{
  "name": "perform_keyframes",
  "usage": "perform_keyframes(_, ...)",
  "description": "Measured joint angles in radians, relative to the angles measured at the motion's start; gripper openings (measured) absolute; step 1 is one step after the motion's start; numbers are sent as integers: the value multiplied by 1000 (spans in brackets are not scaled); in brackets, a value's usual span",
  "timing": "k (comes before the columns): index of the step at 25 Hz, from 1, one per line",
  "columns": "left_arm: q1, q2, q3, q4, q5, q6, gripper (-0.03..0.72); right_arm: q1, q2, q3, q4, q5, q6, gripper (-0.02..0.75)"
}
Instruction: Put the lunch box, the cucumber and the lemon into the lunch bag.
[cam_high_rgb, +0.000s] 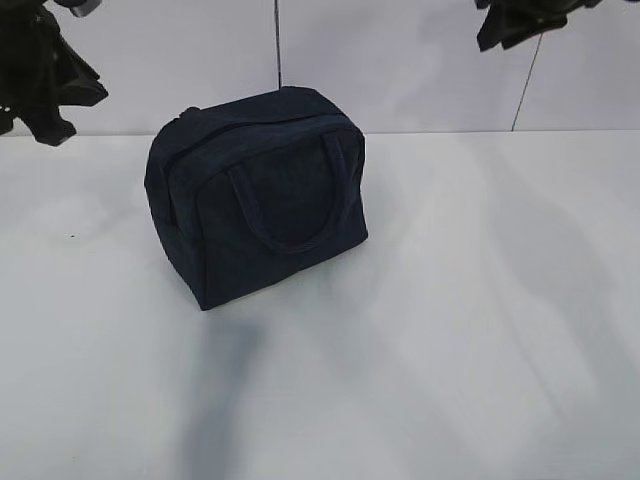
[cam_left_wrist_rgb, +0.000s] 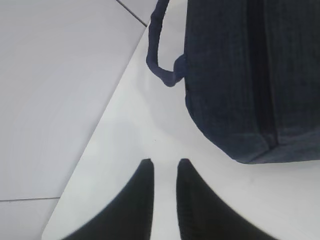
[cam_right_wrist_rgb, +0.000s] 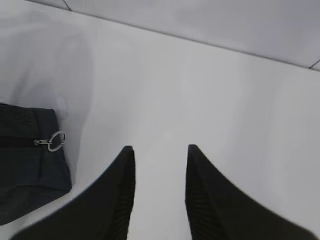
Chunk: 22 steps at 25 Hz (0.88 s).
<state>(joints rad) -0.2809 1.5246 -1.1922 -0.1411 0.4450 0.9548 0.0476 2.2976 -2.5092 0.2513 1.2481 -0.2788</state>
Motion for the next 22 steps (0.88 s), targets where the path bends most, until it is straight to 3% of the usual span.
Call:
perform_keyframes(5, 0, -94, 0, -43, 77, -79, 117, 0, -132, 52, 0, 4, 11, 262)
perform_keyframes(10, 0, -221, -2, -160, 158, -110, 125, 0, -336, 260, -27, 8, 11, 262)
perform_keyframes(13, 0, -260, -2, -165, 279, -117, 129, 0, -442, 373, -35, 10, 11, 262)
perform_keyframes(17, 0, -318, -2, -87, 432, -121, 132, 0, -569, 454, -46, 12, 13, 262)
perform_keyframes(22, -4, -436, 0, 132, 565, -121, 139, 0, -725, 464, -90, 13, 15, 262)
